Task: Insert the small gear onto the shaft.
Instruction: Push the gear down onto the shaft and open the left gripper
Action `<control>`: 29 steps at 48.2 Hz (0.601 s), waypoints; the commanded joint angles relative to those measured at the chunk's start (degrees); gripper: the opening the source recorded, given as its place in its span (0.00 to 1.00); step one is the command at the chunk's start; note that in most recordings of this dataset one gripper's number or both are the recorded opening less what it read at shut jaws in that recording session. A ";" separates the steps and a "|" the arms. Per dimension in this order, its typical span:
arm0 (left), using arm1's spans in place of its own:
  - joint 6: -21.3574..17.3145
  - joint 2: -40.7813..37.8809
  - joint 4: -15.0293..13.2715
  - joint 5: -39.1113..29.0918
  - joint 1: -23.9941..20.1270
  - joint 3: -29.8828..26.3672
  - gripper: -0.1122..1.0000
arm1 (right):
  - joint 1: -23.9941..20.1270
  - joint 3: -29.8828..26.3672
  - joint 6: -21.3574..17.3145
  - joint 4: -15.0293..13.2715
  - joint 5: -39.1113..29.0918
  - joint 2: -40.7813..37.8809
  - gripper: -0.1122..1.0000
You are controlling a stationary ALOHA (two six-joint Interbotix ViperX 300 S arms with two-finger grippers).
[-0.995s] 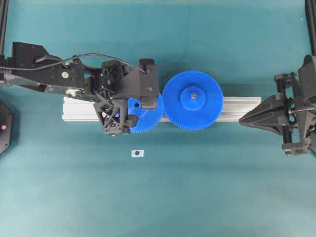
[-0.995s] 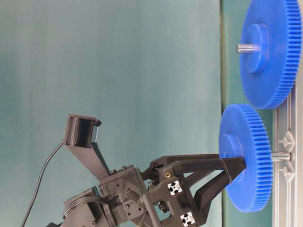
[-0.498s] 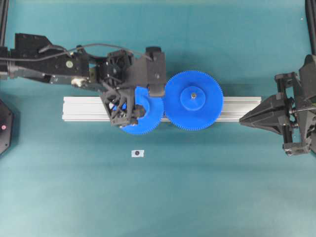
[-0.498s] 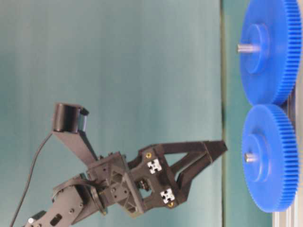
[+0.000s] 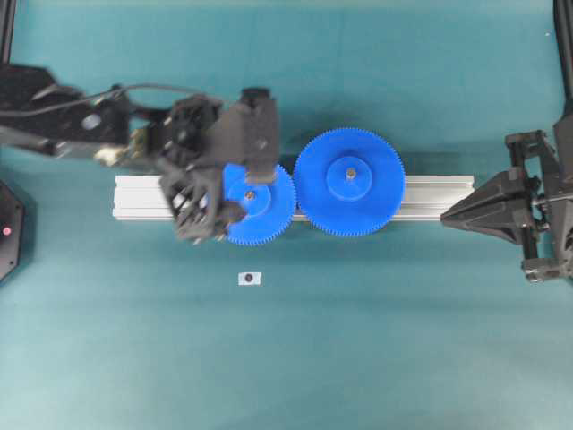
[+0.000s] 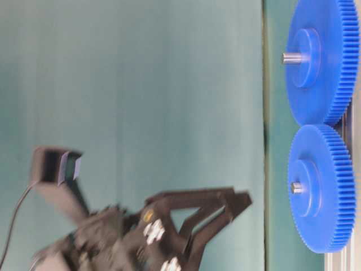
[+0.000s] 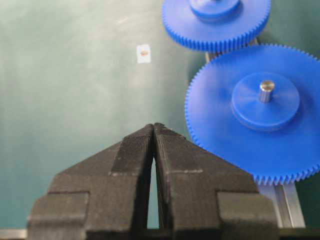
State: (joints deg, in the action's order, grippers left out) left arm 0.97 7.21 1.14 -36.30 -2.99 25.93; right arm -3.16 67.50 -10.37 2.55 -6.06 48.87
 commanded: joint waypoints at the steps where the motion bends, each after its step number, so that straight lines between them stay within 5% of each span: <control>1: 1.49 3.34 0.18 0.26 1.49 0.62 0.92 | 0.09 -0.26 -0.53 0.09 0.09 0.79 0.20; 29: 3.96 11.78 0.09 4.92 3.52 6.15 0.91 | 0.09 2.46 -0.62 0.09 -10.02 15.03 0.20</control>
State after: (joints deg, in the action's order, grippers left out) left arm 4.92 17.05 1.14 -32.08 0.26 32.08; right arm -3.16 70.22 -10.46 2.55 -15.03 62.40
